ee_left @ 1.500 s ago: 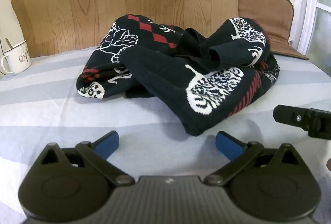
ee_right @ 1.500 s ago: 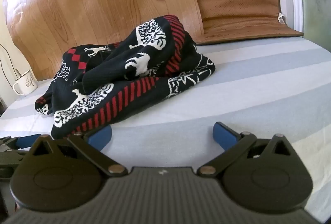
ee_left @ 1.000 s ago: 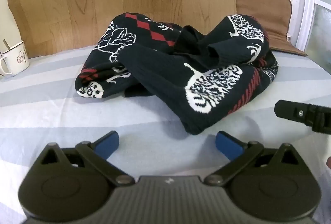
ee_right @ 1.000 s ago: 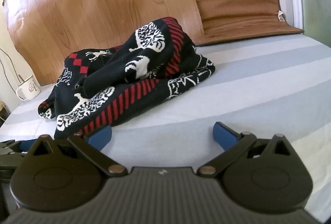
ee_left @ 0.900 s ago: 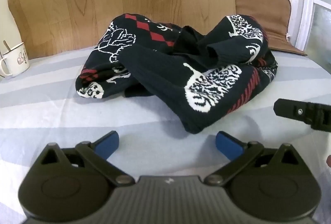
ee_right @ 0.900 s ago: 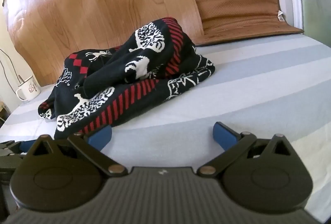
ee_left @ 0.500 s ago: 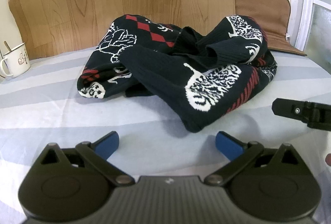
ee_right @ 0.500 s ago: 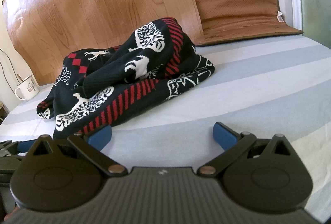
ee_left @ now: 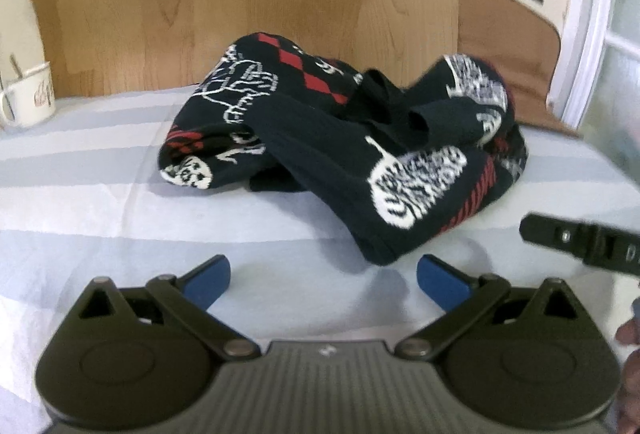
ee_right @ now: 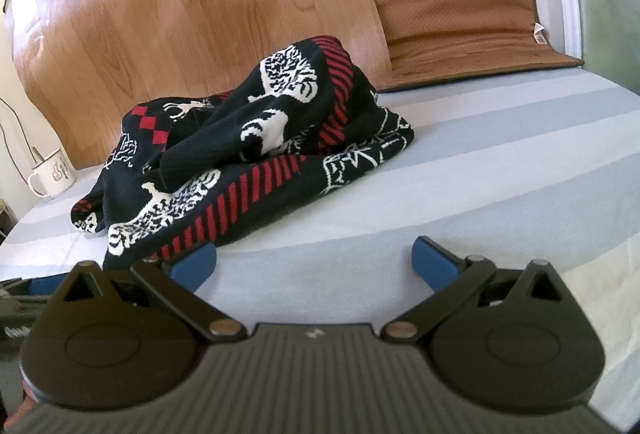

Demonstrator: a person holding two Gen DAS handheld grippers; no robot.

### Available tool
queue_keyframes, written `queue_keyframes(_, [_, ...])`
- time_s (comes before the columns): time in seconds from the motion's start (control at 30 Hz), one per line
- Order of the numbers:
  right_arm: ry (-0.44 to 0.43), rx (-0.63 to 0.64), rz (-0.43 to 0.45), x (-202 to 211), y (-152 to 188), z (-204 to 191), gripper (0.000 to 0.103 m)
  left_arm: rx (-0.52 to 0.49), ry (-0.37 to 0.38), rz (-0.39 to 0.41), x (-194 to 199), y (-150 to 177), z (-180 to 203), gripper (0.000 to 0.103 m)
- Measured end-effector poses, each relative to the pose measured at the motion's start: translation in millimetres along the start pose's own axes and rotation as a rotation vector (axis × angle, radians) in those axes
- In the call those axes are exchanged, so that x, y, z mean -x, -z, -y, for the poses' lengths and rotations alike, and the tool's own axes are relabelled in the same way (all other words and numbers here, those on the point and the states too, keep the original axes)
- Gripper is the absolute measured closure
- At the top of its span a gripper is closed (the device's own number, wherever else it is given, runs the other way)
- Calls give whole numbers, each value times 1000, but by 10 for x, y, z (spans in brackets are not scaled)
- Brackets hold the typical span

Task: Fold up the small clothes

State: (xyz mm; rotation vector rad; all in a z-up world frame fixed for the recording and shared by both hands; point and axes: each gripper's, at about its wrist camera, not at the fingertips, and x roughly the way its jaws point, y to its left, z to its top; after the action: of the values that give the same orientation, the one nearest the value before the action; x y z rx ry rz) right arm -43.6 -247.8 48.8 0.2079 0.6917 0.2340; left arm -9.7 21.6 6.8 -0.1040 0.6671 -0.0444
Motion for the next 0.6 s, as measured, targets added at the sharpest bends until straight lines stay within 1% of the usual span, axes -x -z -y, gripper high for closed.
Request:
queue_keyframes(0.03, [-2,-2,3,11,0,5,4,26,14,7,21,-4,-58,0])
queue_keyframes(0.07, [4,-5,11,29,0,10,12,46,29,10,38,-5,-114,0])
queue_keyframes(0.1, [5,0,26,57,-5,12,34,55,39,12,59,-6,-159,0])
queue_keyframes(0.13, [-2,15,34,66,-24,6,47,63,46,14,79,-7,-215,0])
queue_keyframes(0.23, [-28,126,84,80,-201,-102,46,119,83,16,101,-19,-391,0])
queue_keyframes(0.27, [-32,179,96,58,-266,-163,46,141,100,17,100,-24,-444,0])
queue_keyframes(0.3, [-31,263,113,15,-342,-265,43,154,111,21,101,-29,-469,0])
queue_keyframes(0.33, [-35,347,124,-39,-385,-349,33,163,118,24,102,-32,-484,0])
queue_keyframes(0.4, [-45,531,121,-198,-416,-540,17,166,120,27,99,-30,-494,0])
queue_keyframes(0.5, [-52,738,112,-433,-384,-799,17,175,112,36,101,-26,-499,0])
queue_keyframes(0.57, [-81,813,104,-560,-358,-924,21,181,111,38,98,-26,-511,0])
queue_keyframes(0.6, [-88,836,93,-624,-350,-972,45,183,110,37,93,-29,-509,0])
